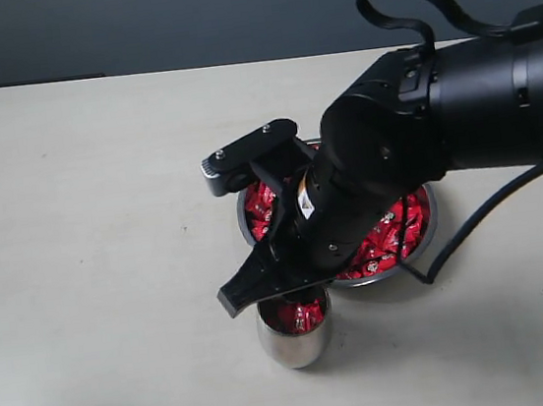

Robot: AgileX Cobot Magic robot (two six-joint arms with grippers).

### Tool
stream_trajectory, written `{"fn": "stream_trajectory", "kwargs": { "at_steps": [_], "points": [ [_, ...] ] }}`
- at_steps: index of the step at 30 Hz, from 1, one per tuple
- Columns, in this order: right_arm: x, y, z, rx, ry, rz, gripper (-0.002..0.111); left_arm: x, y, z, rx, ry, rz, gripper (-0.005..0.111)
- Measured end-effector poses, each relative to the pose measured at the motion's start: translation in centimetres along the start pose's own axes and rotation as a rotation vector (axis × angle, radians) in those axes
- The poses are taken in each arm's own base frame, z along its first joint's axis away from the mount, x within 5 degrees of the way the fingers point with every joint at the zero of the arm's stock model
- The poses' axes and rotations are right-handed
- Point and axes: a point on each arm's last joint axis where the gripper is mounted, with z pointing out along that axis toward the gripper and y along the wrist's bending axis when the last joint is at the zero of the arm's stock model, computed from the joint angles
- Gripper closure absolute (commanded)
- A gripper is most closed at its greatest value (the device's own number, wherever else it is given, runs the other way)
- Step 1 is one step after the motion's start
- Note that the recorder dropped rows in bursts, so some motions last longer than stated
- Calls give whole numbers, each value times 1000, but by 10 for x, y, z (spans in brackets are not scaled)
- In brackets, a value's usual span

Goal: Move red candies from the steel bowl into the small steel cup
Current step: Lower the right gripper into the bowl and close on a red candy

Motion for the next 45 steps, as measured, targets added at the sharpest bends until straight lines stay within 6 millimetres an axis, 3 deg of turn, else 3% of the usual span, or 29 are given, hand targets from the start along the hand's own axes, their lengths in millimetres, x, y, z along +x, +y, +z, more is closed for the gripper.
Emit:
{"fn": "stream_trajectory", "kwargs": {
  "at_steps": [8, 13, 21, 27, 37, 45],
  "points": [
    [-11, -10, -30, 96, -185, -8, 73, 0, 0, 0, 0, 0, 0, 106],
    [-16, -45, -44, 269, -238, 85, 73, 0, 0, 0, 0, 0, 0, 106],
    [-13, -100, -48, 398, -192, 238, 73, 0, 0, 0, 0, 0, 0, 106],
    [-12, -111, -28, 381, -128, 244, 73, 0, 0, 0, 0, 0, 0, 106],
    [-11, -109, 32, 269, -6, 213, 73, 0, 0, 0, 0, 0, 0, 106],
    [-9, -111, 55, 259, 20, 179, 73, 0, 0, 0, 0, 0, 0, 106]
  ]
}}
